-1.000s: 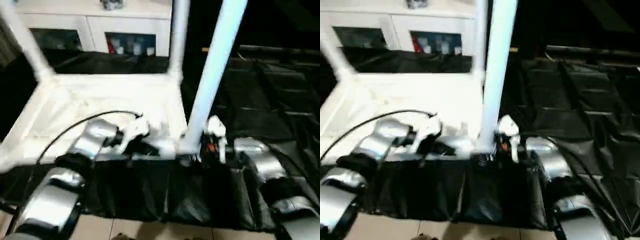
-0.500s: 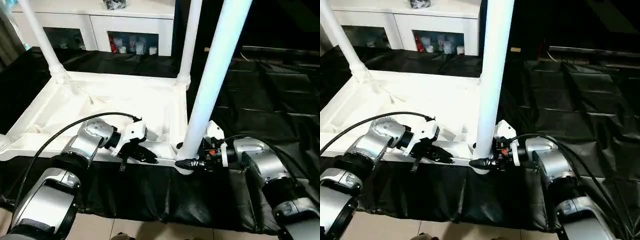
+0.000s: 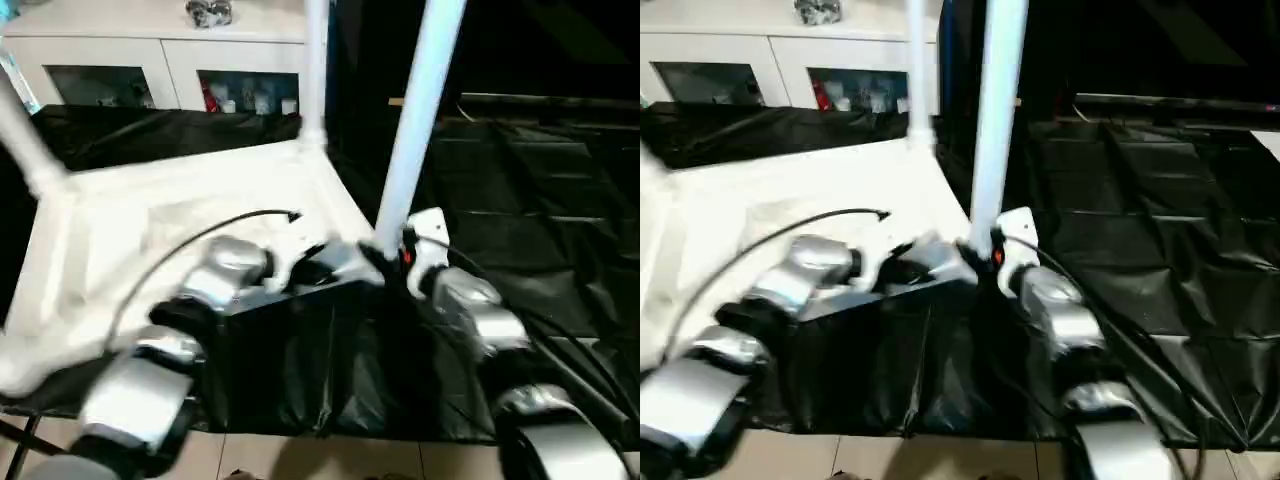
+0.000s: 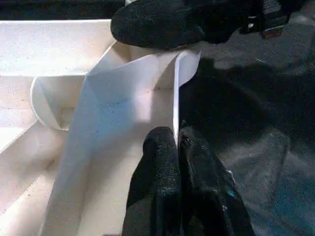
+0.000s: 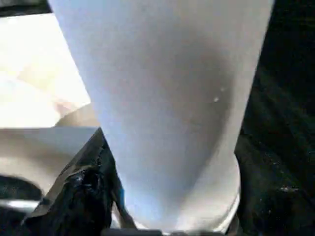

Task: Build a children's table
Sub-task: Rotate leg to tighten

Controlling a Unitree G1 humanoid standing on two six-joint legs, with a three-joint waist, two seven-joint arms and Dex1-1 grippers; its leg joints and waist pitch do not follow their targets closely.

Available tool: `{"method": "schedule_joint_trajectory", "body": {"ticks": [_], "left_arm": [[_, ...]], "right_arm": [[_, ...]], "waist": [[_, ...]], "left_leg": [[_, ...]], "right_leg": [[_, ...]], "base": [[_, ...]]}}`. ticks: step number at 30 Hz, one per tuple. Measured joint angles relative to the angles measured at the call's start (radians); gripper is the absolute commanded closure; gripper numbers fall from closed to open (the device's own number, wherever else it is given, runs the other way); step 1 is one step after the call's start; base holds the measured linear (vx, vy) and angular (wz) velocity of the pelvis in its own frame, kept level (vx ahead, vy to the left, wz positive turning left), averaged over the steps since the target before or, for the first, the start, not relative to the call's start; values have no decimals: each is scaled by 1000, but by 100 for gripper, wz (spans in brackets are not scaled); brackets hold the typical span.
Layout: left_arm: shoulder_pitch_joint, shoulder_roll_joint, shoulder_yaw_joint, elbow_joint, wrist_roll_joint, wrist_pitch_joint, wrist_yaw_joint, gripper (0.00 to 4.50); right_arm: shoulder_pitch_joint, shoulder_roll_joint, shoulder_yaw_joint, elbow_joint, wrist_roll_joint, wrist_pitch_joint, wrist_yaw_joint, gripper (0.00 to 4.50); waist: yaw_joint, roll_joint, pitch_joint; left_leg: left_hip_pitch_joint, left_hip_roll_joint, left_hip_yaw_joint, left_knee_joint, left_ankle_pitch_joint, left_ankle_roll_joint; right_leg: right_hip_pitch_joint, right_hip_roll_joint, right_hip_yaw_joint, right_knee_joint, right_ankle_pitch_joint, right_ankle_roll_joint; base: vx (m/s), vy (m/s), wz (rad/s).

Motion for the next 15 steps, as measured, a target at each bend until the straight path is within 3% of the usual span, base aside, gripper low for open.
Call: {"method": "schedule_joint_trajectory", "body": {"ticks": [2, 4, 8, 9, 15], "left_arm": [[0, -2, 1, 0, 5, -1, 2, 450], [0, -3, 1, 0, 12, -7, 2, 450], [3, 1, 0, -1, 14, -25, -5, 450], [6, 8, 1, -2, 12, -36, -16, 450], [43, 61, 2, -43, -16, -83, -144, 450]], "right_arm": [[-4, 7, -2, 12, -7, -22, -13, 171], [-11, 9, -2, 29, -23, -50, -16, 117], [-22, 13, 4, 44, -49, -67, -13, 98], [-22, 13, 8, 46, -49, -71, -8, 76], [-10, -40, 46, 19, -35, -70, 206, 76]], "waist": [[0, 1, -1], [0, 2, -1], [0, 2, -1], [-2, 2, -1], [1, 3, -1]], "left_leg": [[0, 0, 0, 0, 0, 0], [0, 0, 0, 0, 0, 0], [-1, 0, 0, 0, 0, 0], [-2, 0, 0, 0, 0, 0], [-4, 1, 0, -2, 0, 0]], "right_leg": [[0, 0, 0, 0, 1, 1], [0, 0, 0, 0, 1, 1], [-1, 0, 0, 0, 1, 1], [-2, 0, 0, 0, 1, 1], [-6, 1, -1, 0, 0, 1]], "base": [[0, 0, 0], [0, 0, 0], [0, 0, 0], [0, 0, 0], [0, 0, 0]]}}
